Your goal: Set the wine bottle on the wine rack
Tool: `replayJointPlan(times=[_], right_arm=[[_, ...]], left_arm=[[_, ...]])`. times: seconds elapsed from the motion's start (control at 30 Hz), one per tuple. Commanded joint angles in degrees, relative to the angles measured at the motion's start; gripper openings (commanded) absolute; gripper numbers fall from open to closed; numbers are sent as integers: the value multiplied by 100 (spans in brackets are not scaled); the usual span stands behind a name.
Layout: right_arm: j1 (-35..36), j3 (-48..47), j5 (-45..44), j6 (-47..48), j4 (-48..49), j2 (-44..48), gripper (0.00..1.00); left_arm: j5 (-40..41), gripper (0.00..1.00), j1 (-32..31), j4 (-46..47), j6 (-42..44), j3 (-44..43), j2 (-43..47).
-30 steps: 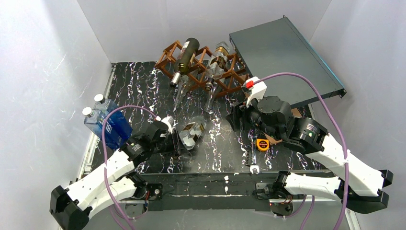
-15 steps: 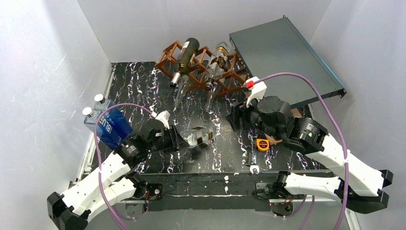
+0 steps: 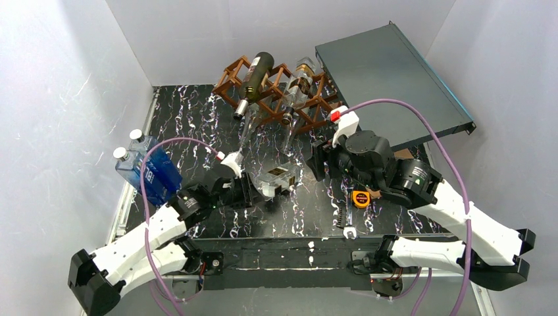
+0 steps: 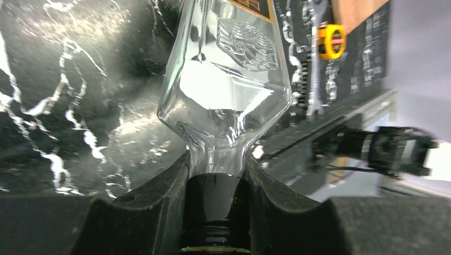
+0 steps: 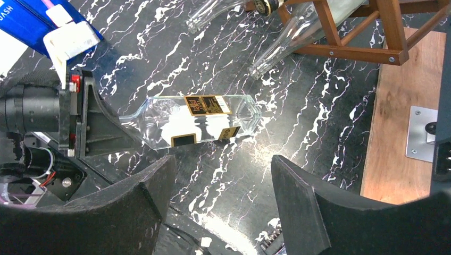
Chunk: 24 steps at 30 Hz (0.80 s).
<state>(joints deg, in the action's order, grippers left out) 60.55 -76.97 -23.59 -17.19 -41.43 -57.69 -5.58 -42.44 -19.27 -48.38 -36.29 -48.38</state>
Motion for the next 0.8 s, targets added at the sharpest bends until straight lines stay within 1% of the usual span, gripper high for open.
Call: replayJointPlan(times=[0.0, 0.1, 0.27, 0.57, 0.67, 0.77], right_arm=[[25, -5, 39, 48, 236, -32, 76], [21, 8, 39, 66, 282, -61, 76], [22, 13, 47, 71, 285, -81, 77], [19, 77, -18, 43, 238, 33, 77], [23, 98, 3, 27, 248, 50, 77], [17, 137, 3, 14, 249, 73, 77]], left_arm=[[1746, 0, -731, -665, 1270, -133, -216], [2479, 0, -1385, -827, 1510, -265, -627], [2944, 0, -1962, -797, 1308, -181, -1429], [2482, 0, -2067, -334, 820, -78, -2256], [2197, 0, -2067, -103, 636, 1, -2420], [1952, 5, -2067, 177, 459, 126, -2467]])
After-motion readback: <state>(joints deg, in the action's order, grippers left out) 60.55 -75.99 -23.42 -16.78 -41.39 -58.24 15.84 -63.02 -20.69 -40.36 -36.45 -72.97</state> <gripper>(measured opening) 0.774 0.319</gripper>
